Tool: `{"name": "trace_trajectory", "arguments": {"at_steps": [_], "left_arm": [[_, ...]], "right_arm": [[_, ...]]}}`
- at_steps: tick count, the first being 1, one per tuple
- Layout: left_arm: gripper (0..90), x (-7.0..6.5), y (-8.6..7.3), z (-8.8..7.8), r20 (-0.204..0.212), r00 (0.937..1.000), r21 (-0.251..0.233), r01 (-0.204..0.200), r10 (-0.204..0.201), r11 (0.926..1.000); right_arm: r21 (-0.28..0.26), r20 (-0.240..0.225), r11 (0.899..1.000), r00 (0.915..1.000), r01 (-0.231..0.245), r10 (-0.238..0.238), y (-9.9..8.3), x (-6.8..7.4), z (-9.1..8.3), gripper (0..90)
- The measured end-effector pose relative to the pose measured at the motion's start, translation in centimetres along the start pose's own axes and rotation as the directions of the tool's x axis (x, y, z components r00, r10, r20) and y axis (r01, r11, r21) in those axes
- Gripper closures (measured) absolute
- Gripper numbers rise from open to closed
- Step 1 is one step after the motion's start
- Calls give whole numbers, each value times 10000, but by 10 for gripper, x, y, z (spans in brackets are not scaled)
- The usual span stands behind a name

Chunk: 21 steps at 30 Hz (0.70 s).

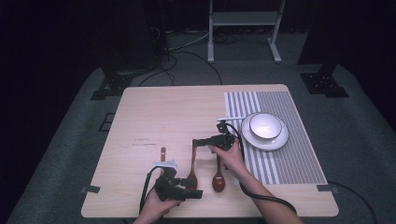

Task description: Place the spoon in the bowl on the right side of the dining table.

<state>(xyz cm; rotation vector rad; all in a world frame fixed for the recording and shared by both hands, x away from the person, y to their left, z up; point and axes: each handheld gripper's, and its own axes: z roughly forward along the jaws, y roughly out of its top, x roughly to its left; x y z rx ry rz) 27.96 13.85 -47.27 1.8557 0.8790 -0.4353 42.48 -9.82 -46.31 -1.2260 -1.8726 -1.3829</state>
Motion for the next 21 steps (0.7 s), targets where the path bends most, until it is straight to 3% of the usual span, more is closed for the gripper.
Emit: {"name": "trace_trajectory", "arguments": {"at_steps": [21], "left_arm": [[88, -1, 2, -10, 51, 10000, -373, 73, -71, 9993]], "right_arm": [[-777, 537, 9970, 9986, 49, -8, 16, 0, -40, 837]]}}
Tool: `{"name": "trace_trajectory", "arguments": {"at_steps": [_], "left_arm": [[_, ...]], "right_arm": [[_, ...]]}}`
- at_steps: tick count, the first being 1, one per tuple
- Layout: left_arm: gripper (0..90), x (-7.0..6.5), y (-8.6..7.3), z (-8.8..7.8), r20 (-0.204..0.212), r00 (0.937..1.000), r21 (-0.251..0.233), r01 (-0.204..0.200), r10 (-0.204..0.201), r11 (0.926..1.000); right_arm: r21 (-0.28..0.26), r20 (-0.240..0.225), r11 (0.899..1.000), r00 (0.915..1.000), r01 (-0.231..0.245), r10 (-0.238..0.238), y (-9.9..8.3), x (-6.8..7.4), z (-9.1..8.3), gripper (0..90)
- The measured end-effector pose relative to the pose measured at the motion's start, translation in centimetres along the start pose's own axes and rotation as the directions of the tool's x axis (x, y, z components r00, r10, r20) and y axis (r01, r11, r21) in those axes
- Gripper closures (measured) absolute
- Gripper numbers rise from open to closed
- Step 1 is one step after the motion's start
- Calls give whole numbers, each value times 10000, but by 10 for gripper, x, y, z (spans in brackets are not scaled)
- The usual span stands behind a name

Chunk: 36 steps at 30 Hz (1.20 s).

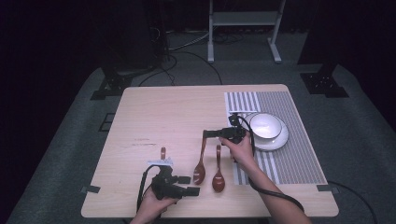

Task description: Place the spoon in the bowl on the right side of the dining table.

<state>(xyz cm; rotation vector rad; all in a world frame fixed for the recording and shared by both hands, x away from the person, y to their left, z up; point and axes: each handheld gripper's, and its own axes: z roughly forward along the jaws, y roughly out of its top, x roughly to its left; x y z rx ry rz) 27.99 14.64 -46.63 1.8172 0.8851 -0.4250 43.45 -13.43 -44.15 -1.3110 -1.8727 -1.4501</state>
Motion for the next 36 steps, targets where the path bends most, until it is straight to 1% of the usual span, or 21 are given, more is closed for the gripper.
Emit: {"name": "trace_trajectory", "arguments": {"at_steps": [2, 8, 18, 27, 36], "left_arm": [[88, 0, 0, -1, -10, 10000, -4, -29, 29, 10000], [88, 0, 0, 0, -49, 10000, 18, -14, 14, 10000], [88, 1, -1, 0, -67, 10000, -29, -13, 13, 10000], [89, 2, -1, 2, -80, 10000, 77, -9, 9, 10000], [88, 4, -2, 2, -106, 9999, 102, 55, -54, 9999]], "right_arm": [[-126, 31, 9999, 10000, 27, -26, 1, -1, -5, 836], [-463, 101, 9988, 9999, -129, 134, 5, -4, -20, 836], [-987, 264, 9949, 9994, -208, 235, 13, -7, -41, 836], [-1268, 403, 9918, 9990, -156, 209, 16, -7, -57, 836], [-1537, 600, 9877, 9975, -287, 383, 20, -12, -71, 836]]}}
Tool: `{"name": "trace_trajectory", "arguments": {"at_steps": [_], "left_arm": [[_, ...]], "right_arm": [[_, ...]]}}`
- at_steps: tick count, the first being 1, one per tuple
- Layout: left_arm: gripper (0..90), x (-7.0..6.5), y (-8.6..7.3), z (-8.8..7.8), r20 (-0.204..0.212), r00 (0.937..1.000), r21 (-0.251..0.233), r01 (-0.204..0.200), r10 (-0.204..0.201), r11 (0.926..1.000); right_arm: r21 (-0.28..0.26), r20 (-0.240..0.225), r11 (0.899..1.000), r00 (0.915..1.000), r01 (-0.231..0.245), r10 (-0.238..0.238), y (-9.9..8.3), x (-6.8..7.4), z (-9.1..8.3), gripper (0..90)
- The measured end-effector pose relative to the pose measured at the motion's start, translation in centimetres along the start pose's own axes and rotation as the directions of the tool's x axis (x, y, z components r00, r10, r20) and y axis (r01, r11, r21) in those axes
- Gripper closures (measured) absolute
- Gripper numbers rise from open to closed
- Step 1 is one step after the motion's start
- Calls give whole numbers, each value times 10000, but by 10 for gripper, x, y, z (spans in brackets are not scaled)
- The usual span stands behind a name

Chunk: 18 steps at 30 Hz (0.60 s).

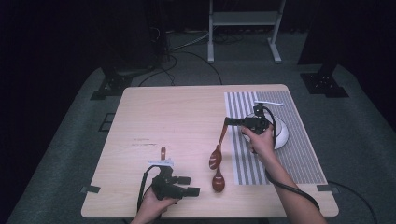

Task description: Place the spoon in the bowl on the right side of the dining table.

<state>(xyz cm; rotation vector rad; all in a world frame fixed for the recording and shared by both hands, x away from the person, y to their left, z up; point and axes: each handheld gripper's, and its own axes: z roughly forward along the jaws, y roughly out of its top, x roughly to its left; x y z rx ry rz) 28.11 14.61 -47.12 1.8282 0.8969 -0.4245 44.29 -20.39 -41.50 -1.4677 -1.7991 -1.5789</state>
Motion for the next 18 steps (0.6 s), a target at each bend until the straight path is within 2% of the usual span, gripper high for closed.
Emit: {"name": "trace_trajectory", "arguments": {"at_steps": [18], "left_arm": [[88, 1, 0, 1, 30, 10000, 89, -30, 30, 10000]], "right_arm": [[-606, 298, 9981, 9994, -146, 164, 9, -9, -25, 836]]}}
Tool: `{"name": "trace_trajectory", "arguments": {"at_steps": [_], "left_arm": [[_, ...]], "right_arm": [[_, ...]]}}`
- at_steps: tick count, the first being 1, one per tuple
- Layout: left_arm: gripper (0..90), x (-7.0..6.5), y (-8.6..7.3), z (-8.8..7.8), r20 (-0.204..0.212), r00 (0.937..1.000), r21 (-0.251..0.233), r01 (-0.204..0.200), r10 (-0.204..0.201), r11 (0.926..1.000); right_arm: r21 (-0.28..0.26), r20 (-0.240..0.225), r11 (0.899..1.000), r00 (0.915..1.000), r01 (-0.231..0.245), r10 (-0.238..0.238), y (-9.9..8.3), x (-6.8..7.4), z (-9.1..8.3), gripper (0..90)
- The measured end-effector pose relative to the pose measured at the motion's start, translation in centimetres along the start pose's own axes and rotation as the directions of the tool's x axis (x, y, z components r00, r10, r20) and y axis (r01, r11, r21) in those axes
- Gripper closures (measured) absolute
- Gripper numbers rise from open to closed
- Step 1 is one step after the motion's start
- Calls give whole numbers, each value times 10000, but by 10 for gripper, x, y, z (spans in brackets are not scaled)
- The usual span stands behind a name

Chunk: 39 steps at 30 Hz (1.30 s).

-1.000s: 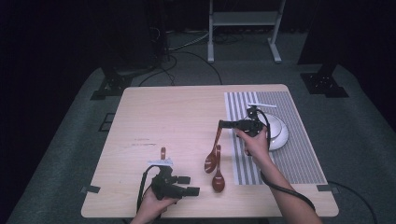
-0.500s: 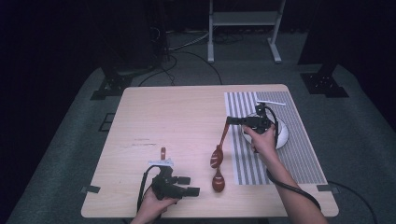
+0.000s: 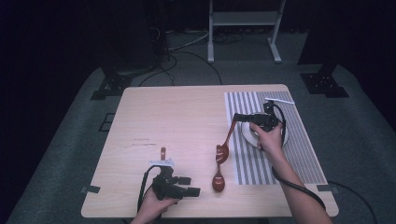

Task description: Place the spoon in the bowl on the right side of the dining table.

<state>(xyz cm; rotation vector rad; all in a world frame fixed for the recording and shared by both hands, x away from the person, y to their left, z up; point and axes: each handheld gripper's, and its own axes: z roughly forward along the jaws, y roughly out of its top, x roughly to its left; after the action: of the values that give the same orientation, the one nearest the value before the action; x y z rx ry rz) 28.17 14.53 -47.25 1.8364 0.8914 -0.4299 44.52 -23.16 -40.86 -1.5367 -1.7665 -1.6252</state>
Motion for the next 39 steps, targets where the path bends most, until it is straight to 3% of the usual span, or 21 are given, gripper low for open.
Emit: {"name": "trace_trajectory", "arguments": {"at_steps": [23, 39], "left_arm": [[88, 0, 1, 0, 23, 10000, -29, -54, 54, 10000], [88, 0, 1, 0, 29, 10000, -38, -71, 71, 10000]], "right_arm": [[-985, 616, 9950, 9978, -165, 227, 17, -13, -44, 836], [-1767, 1067, 9842, 9938, -123, 316, 35, -14, -77, 836]]}}
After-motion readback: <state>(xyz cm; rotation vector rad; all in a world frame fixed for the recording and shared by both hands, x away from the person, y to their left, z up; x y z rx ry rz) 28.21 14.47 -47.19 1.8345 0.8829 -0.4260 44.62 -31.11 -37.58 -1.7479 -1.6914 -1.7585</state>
